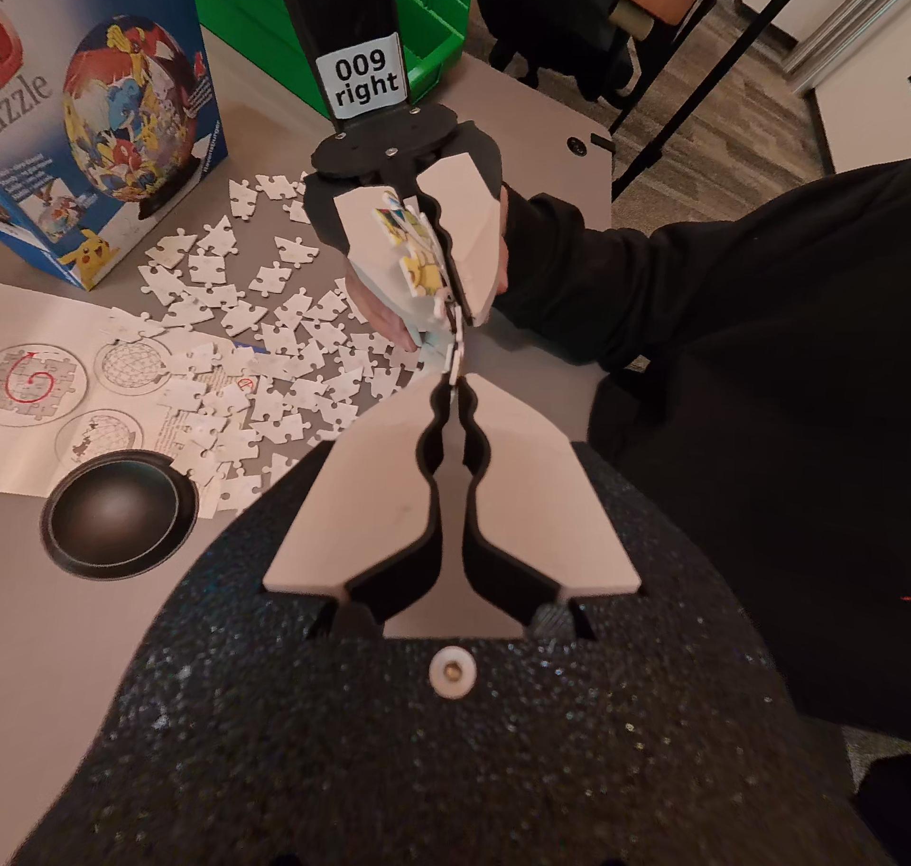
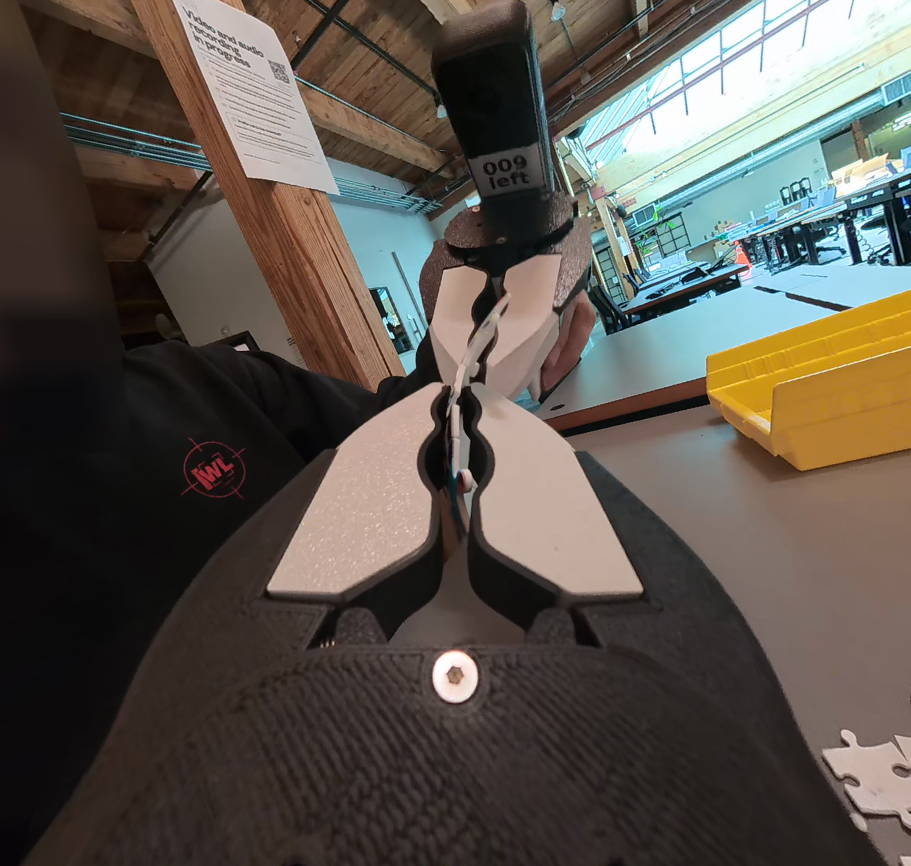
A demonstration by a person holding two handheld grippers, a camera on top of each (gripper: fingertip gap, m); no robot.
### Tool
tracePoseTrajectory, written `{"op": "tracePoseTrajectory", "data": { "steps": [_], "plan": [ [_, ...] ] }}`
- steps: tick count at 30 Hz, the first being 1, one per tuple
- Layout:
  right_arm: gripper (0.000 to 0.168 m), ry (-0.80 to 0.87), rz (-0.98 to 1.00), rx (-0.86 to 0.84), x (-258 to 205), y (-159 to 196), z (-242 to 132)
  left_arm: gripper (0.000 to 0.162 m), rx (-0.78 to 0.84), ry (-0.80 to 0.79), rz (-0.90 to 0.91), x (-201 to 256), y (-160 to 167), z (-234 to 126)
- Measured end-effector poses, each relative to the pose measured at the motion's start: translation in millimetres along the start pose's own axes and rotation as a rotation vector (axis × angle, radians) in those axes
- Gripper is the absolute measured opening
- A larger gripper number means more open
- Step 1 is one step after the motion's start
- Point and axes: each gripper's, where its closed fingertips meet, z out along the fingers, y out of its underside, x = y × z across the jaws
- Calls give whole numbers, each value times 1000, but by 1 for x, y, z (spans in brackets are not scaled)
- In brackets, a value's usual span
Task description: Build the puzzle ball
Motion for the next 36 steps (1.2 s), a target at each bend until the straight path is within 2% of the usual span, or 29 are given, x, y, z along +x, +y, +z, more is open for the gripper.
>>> {"op": "tracePoseTrajectory", "data": {
  "steps": [3,10,16,24,36],
  "plan": [
    [5,-47,50,-30,-6,6,0,2,-25,34,17,7,0,-2],
    [7,-30,61,-78,-1,18,3,1,-190,45,-2,12,11,-7],
    [6,5,63,-73,6,17,-1,1,-224,32,-11,8,9,-15],
    [6,-38,115,-74,3,21,3,1,-315,81,-21,9,20,-11],
    [10,-50,135,-172,3,40,8,2,-478,77,10,5,25,-10]
  ]
}}
